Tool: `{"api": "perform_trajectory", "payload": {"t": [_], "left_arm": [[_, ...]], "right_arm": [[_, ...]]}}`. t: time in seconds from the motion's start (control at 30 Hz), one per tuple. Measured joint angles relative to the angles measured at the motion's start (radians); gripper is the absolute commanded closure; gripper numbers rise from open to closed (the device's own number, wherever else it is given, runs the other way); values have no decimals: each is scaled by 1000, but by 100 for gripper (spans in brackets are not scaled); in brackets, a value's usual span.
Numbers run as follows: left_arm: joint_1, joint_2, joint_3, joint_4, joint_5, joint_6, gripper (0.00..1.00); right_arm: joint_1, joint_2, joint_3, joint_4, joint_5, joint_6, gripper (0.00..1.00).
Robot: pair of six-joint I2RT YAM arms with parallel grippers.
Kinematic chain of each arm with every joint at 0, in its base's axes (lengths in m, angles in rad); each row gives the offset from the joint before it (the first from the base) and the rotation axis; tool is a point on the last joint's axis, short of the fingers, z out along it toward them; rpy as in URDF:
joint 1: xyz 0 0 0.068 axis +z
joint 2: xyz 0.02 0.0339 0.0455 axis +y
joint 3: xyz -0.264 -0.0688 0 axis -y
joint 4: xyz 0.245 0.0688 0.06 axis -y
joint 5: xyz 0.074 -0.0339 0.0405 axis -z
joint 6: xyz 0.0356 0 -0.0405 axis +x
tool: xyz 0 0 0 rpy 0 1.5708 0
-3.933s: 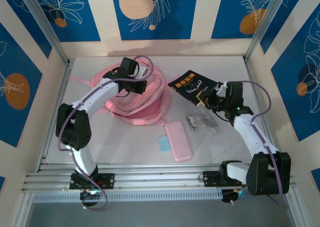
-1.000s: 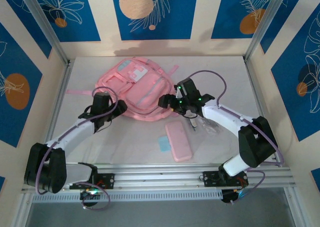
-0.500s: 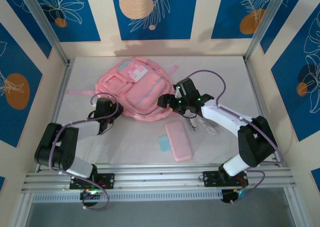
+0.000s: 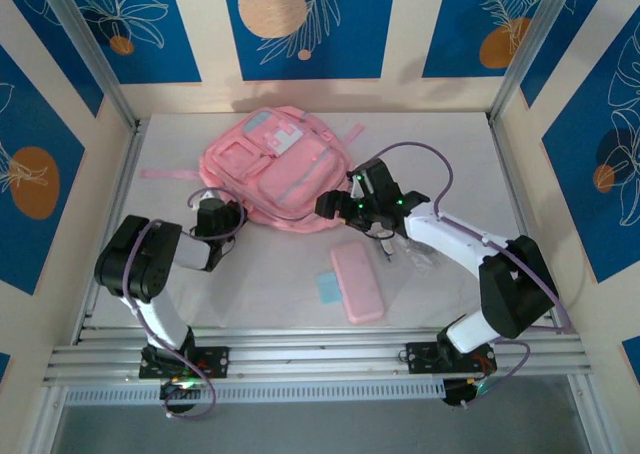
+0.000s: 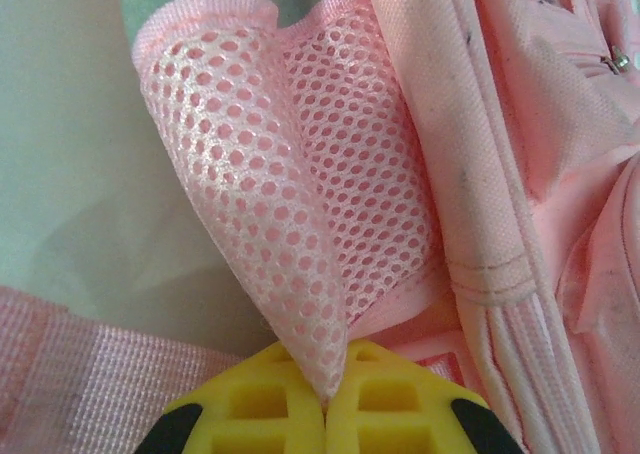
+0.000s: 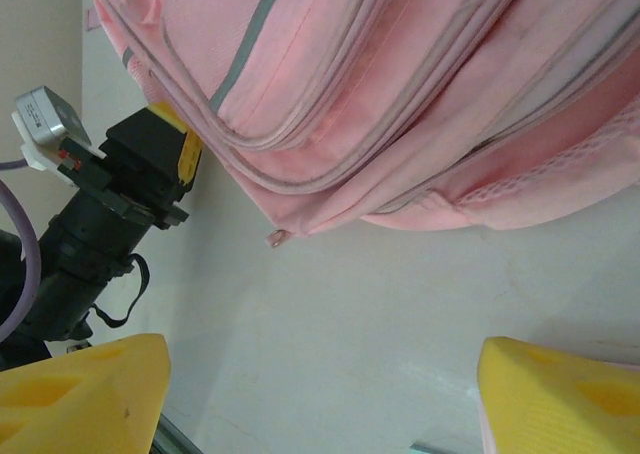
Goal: Pack the student bag
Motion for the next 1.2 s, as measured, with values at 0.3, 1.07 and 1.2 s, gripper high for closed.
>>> {"api": "perform_trajectory", "payload": {"t": [0.3,1.07,1.2], "left_arm": [[-157,-294,0,-253,-81,-67,100],[-296,-378,90,-472,-160,-144,100],[-299,-395,90,-482,-161,-145,100]], "right_arm": [[146,8,-18,118,-19,-26,28],[344,415,0,584,422,-211,41],[346,454,31,609,493,-231,49]]}}
